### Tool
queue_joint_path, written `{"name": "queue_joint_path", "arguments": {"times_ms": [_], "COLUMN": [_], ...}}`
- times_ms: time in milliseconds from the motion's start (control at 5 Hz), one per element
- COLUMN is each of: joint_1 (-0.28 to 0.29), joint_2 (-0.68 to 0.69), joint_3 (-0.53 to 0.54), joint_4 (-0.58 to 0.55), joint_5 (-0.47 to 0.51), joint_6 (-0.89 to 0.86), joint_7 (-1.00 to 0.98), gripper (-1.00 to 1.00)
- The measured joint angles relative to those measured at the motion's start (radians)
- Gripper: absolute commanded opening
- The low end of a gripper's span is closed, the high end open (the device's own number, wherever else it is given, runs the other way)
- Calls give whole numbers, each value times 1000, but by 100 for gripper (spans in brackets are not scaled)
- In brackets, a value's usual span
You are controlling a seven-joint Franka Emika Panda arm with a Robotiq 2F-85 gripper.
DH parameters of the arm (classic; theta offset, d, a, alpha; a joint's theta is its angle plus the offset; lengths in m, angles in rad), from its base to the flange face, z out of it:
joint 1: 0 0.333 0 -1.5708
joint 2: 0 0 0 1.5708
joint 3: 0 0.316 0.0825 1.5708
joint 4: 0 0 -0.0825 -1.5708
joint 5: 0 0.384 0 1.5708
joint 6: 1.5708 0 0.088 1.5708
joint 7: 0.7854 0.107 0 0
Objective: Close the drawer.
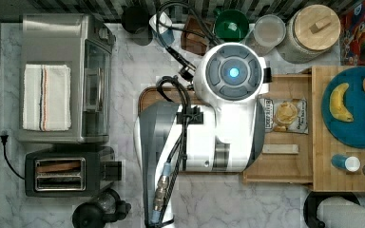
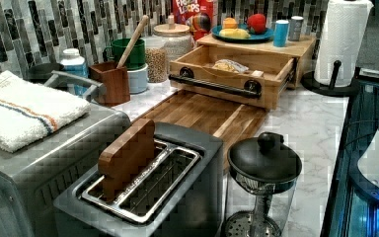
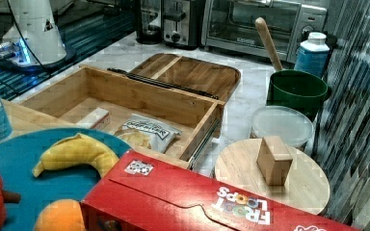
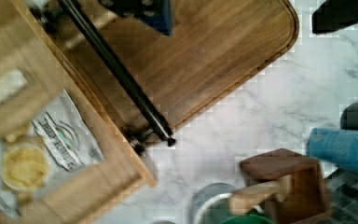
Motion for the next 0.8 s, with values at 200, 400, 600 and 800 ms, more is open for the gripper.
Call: {"name": "queue_joint_path", "arguments": {"times_ms": [200, 400, 600, 800], "joint_1": [85, 110, 119, 127], "joint_2": [-30, -52, -55, -48], "joint_3": [-49, -25, 0, 0], "joint_4": [-95, -183, -245, -298], "joint_5": [0, 0, 7, 6], "joint_6": [99, 140, 141, 201], "joint_7": [-62, -78, -168, -234], "gripper": [100, -100, -100, -100]}}
